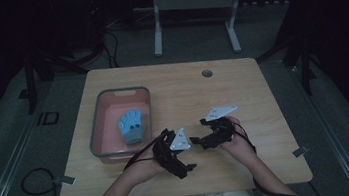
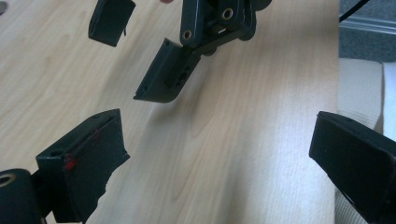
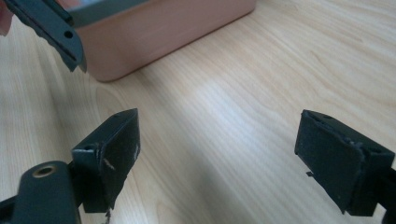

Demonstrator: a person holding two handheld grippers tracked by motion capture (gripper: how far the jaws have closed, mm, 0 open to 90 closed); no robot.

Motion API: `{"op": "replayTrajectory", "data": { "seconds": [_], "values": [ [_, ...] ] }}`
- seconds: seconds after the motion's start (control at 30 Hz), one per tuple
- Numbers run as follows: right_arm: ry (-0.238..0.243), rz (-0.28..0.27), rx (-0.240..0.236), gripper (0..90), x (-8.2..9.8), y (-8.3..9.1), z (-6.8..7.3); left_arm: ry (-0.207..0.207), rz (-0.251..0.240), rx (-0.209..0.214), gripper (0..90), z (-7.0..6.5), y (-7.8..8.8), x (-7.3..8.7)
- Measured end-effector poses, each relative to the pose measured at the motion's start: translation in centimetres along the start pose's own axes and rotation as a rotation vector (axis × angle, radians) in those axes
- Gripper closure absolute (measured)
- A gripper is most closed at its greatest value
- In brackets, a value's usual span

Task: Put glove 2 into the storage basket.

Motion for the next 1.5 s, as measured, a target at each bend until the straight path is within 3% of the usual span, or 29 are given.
{"op": "replayTrajectory", "data": {
  "seconds": [0.5, 0.83, 1.27, 1.5],
  "values": [
    [-0.020, -0.005, 0.023, 14.2, 4.5, 1.1, -0.7, -0.021, -0.016, 0.101, 3.2, -1.7, -3.7, 0.8],
    [-0.033, 0.014, 0.042, 14.2, 6.8, 2.0, -1.3, -0.026, -0.025, 0.123, 3.2, -2.4, -5.4, 1.5],
    [-0.044, 0.033, 0.055, 14.1, 9.1, 2.9, -1.1, -0.035, 0.002, 0.125, 3.2, -3.0, -6.5, 2.2],
    [-0.039, 0.021, 0.095, 14.1, 9.8, 4.0, -1.4, -0.032, 0.008, 0.139, 3.2, -3.1, -7.0, 2.7]
  ]
}}
Point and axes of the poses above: each handheld gripper's, and its own axes: y roughly backward along the jaws, x roughly out of its underside, z roughly to its left, the point moved 4 cm from there along -y, roughly forward along the jaws, and after that the axes turned 7 degrees about x, right-handed, at the moved point
